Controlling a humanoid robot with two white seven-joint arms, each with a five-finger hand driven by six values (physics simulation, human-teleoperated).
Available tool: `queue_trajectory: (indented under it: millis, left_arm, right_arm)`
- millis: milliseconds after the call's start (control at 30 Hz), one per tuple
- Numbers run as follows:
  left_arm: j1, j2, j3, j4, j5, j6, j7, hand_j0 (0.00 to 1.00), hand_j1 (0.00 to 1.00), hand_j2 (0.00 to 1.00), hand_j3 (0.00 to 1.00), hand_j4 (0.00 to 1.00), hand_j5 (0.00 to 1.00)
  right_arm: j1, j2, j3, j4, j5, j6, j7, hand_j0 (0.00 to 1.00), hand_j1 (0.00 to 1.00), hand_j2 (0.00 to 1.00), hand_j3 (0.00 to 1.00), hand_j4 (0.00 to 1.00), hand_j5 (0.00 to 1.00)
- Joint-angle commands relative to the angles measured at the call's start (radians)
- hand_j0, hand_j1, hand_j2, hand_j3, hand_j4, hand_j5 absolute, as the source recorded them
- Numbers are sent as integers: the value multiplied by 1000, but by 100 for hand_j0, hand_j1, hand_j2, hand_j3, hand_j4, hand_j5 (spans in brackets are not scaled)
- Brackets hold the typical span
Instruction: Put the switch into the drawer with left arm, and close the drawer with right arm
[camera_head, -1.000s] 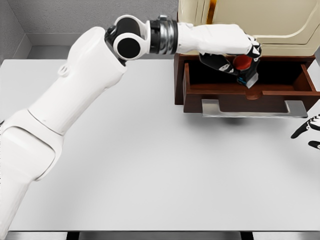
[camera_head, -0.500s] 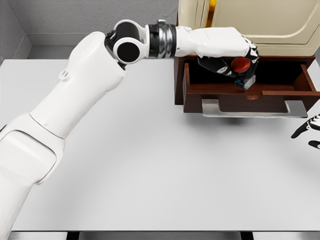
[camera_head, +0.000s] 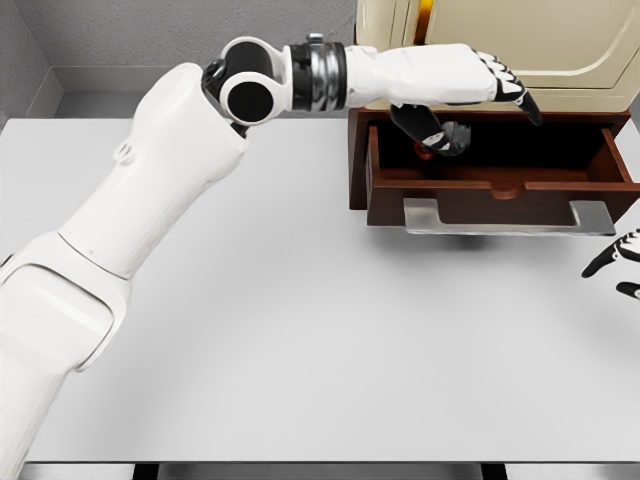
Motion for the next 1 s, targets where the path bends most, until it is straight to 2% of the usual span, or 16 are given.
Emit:
queue_trajectory:
  millis: [0, 33, 100, 233, 300, 333, 367, 400, 433, 467, 533, 567, 600, 700, 967]
  left_arm:
    - [-2, 5, 2, -30, 11, 3, 1, 88, 88, 88, 88, 88, 88]
    - [-2, 11, 4, -61, 17, 3, 1, 90, 90, 90, 90, 90, 90]
    - [0, 45, 4, -122, 100, 3, 1, 99, 99, 99, 99, 99, 99]
    - [2, 192, 4, -319, 250, 3, 1, 100, 100, 100, 100, 100, 100]
    - [12, 365, 2, -423, 375, 3, 1, 100, 100, 100, 100, 100, 100]
    - [49, 471, 8, -495, 425, 3, 1, 100, 100, 100, 100, 100, 100]
    - [81, 599, 11, -527, 531, 3, 1, 100, 100, 100, 100, 100, 100]
    - [115, 693, 13, -527, 606, 3, 1, 100, 100, 100, 100, 100, 100]
    - [152, 805, 13, -526, 646, 3, 1, 100, 100, 100, 100, 100, 100]
    - [190, 865, 14, -520, 648, 3, 1, 100, 100, 100, 100, 100, 100]
    - [304, 916, 17, -506, 636, 3, 1, 100, 100, 100, 100, 100, 100]
    - [324, 933, 17, -486, 634, 3, 1, 100, 100, 100, 100, 100, 100]
    - [324, 939, 14, -449, 634, 3, 1, 100, 100, 100, 100, 100, 100]
    - [365, 939, 7, -443, 608, 3, 1, 100, 100, 100, 100, 100, 100]
    - [371, 934, -7, -417, 553, 3, 1, 100, 100, 100, 100, 100, 100]
  right_arm:
    - [0, -1, 0, -1, -8, 3, 0, 59, 59, 59, 59, 59, 59]
    - [0, -1, 0, -1, -8, 3, 0, 59, 59, 59, 59, 59, 59]
    - [-5, -1, 0, 1, -8, 3, 0, 59, 59, 59, 59, 59, 59]
    - [-18, -1, 0, 1, -8, 3, 0, 59, 59, 59, 59, 59, 59]
    - [-23, -3, 2, -1, -8, 3, 0, 59, 59, 59, 59, 59, 59]
    - [-46, -10, 29, 1, -7, 3, 0, 59, 59, 59, 59, 59, 59]
    - [-75, -12, 69, 1, -7, 3, 0, 59, 59, 59, 59, 59, 59]
    - [-97, -12, 92, -1, -7, 3, 0, 59, 59, 59, 59, 59, 59]
    - [-104, -12, 98, 1, -8, 3, 0, 59, 59, 59, 59, 59, 59]
    - [-106, -12, 98, 1, -7, 3, 0, 59, 59, 59, 59, 59, 59]
    - [-118, -12, 98, 1, -7, 3, 0, 59, 59, 59, 59, 59, 59]
    - [-121, -12, 98, 1, -8, 3, 0, 59, 59, 59, 59, 59, 59]
    - [-124, -12, 98, 1, -7, 3, 0, 59, 59, 59, 59, 59, 59]
    - [-127, -12, 98, 1, -7, 3, 0, 60, 60, 60, 60, 60, 60]
    - [-138, -15, 112, 1, 0, 3, 0, 60, 60, 60, 60, 60, 60]
